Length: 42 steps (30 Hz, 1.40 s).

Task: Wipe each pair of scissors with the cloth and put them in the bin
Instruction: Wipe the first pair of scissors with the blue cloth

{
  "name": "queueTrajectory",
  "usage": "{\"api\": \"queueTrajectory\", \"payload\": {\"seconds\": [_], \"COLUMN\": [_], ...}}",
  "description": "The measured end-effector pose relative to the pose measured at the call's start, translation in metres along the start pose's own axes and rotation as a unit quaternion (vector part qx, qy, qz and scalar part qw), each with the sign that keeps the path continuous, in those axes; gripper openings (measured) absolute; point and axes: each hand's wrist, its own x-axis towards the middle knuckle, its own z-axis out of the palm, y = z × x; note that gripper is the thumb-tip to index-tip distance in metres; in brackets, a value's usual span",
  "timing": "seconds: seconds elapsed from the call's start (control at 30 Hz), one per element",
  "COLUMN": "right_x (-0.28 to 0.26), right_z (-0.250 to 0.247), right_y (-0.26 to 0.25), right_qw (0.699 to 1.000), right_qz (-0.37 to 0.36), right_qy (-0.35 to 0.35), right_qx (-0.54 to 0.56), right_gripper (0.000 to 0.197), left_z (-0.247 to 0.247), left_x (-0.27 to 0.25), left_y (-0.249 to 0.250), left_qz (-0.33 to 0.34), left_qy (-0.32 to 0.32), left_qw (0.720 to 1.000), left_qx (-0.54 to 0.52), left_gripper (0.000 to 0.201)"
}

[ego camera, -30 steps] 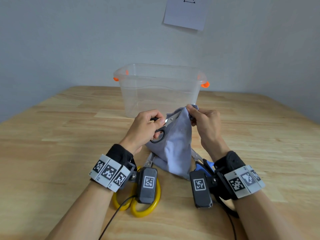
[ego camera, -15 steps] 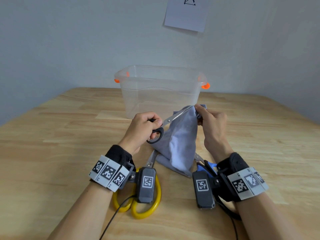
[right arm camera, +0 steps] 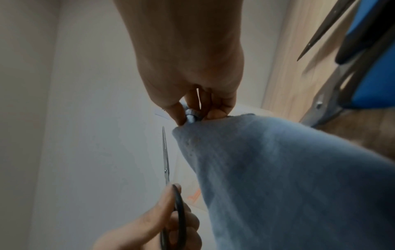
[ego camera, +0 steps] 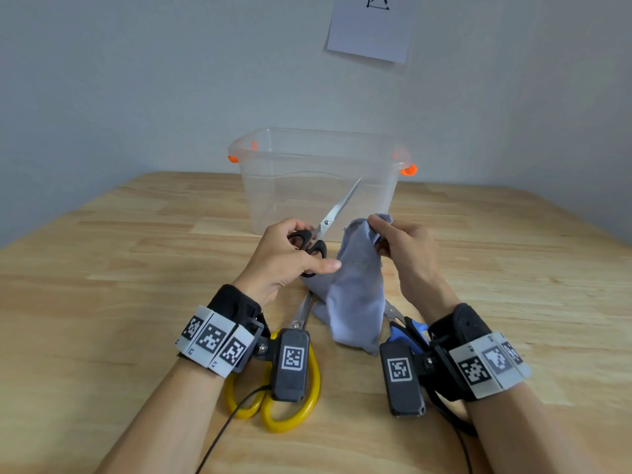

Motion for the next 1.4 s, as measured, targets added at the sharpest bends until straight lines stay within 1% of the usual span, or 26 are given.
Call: {"api": "queueTrajectory", "payload": {"seconds": [0.1,0.23,0.3,0.37,0.47,0.63,0.8,0.87,0.9,0.97,1.0,1.1,1.2,1.4], "right_x": [0.0,0.0,-0.001,-0.003,-0.006,-0.007,-0.01,-0.012,-0.013,-0.014,-0.015,-0.015,-0.018,-0.016], "right_z": [0.001,0.001,0.001,0.001,0.003,0.005,0.009,0.009,0.01,0.012,0.013,0.015,0.014,0.017], "right_y": [0.0,0.003,0.003,0.002,0.0,0.0,-0.001,-0.001,0.0,0.0,-0.001,-0.002,-0.004,-0.001], "right_qw": [1.0,0.998,0.996,0.994,0.99,0.989,0.987,0.987,0.987,0.988,0.989,0.991,0.993,0.996], "right_qz": [0.007,0.011,0.009,0.003,-0.005,-0.014,-0.018,-0.023,-0.027,-0.029,-0.031,-0.034,-0.027,-0.003], "right_qy": [-0.022,-0.061,-0.083,-0.108,-0.133,-0.143,-0.157,-0.155,-0.154,-0.146,-0.141,-0.13,-0.118,-0.086], "right_qx": [-0.01,-0.012,-0.016,-0.03,-0.037,-0.029,-0.029,-0.03,-0.03,-0.032,-0.033,-0.029,-0.002,0.014], "right_gripper": [0.033,0.038,0.035,0.031,0.031,0.047,0.045,0.044,0.039,0.023,0.018,0.017,0.017,0.018], "left_z": [0.002,0.002,0.003,0.005,0.006,0.008,0.008,0.009,0.009,0.011,0.011,0.011,0.011,0.008], "left_x": [0.001,0.004,0.005,0.006,0.008,0.01,0.009,0.009,0.008,0.007,0.006,0.005,0.005,0.005], "left_y": [-0.001,-0.003,-0.004,-0.006,-0.01,-0.013,-0.013,-0.013,-0.014,-0.014,-0.014,-0.013,-0.012,-0.012], "left_qz": [-0.011,-0.021,-0.017,-0.004,0.016,0.032,0.032,0.031,0.03,0.032,0.034,0.036,0.036,0.039], "left_qy": [0.016,0.04,0.036,0.027,0.017,-0.005,-0.031,-0.045,-0.053,-0.068,-0.075,-0.09,-0.104,-0.109], "left_qw": [1.0,0.999,0.999,1.0,1.0,0.999,0.998,0.998,0.998,0.997,0.997,0.995,0.994,0.993], "left_qx": [0.006,-0.012,-0.014,-0.014,-0.018,-0.035,-0.035,-0.023,-0.018,-0.003,0.004,0.014,0.014,0.022], "left_gripper": [0.056,0.059,0.059,0.055,0.042,0.032,0.025,0.024,0.023,0.023,0.023,0.023,0.023,0.024]}}
